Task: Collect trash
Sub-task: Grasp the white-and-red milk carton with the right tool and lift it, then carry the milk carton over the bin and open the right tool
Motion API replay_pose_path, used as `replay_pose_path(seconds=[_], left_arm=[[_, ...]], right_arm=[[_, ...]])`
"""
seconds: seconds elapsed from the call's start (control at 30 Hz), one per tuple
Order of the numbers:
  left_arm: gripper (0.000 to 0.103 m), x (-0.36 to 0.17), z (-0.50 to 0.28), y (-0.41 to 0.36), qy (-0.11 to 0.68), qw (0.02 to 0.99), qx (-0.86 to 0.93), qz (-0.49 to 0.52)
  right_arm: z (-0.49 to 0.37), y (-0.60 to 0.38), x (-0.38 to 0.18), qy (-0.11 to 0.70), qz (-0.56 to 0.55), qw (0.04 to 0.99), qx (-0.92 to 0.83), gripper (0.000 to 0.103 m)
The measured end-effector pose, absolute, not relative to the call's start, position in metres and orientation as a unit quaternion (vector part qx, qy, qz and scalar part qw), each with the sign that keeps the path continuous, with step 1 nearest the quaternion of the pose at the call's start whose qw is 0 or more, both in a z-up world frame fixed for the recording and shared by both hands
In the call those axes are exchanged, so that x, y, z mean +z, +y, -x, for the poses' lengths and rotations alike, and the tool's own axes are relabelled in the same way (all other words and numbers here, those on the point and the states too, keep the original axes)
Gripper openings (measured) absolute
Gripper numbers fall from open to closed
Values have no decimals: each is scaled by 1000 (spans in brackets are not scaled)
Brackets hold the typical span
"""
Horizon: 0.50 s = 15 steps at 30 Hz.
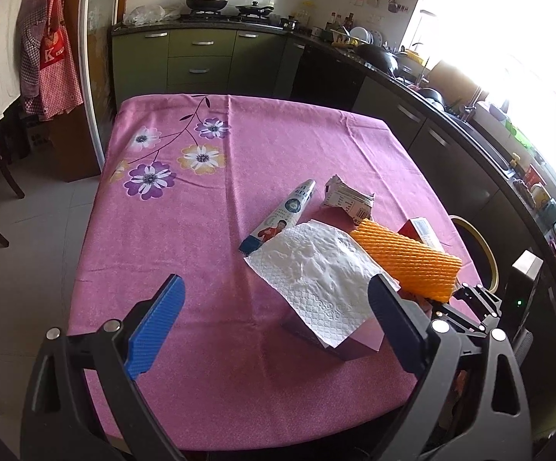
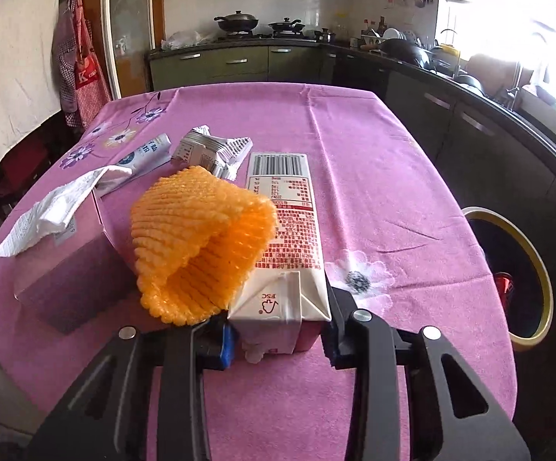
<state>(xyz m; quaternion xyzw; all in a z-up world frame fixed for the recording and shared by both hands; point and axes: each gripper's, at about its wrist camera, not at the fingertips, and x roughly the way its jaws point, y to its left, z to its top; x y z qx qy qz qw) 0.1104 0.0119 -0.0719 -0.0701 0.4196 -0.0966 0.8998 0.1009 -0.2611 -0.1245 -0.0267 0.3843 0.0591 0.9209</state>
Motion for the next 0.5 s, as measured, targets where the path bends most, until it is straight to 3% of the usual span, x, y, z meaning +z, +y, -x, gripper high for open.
replay_pose_path(seconds=[0.5], left_arm=[[91,-70,-106,8,418,901,-98,66]], right_arm=[[-66,-340,-99,373,-41,925,66,33]])
